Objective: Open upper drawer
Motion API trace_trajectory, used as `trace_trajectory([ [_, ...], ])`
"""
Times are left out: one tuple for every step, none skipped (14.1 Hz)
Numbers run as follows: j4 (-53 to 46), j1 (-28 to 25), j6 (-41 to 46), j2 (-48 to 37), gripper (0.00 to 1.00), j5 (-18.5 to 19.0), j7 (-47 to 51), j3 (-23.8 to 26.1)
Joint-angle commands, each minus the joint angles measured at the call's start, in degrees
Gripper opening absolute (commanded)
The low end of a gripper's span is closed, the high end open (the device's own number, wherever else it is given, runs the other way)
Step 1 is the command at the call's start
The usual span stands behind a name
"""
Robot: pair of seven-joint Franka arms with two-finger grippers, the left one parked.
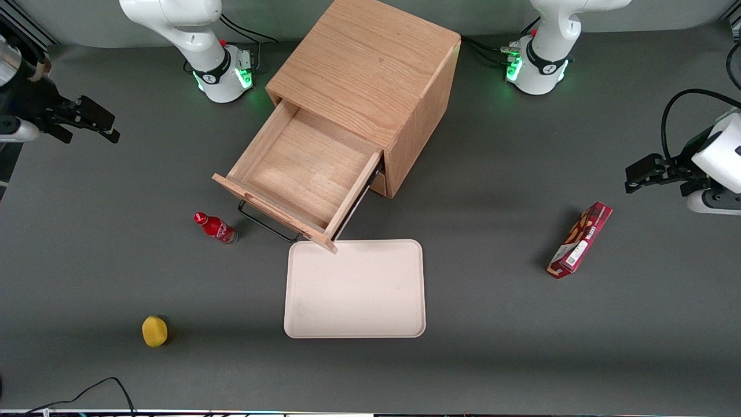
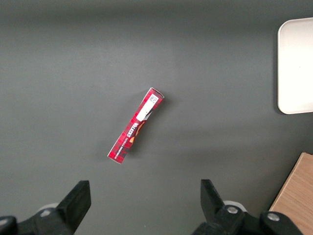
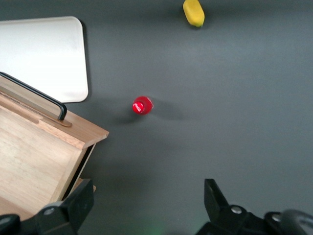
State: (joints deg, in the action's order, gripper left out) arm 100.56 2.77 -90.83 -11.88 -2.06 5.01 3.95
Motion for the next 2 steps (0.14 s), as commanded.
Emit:
trace_trajectory([
  [-6.06,-0.23,2.31,3.97,1.00,-0.31,1.41,-0.70],
  [-6.69,-0.23,2.94,4.23,1.00,-0.31,1.49,-0.70],
])
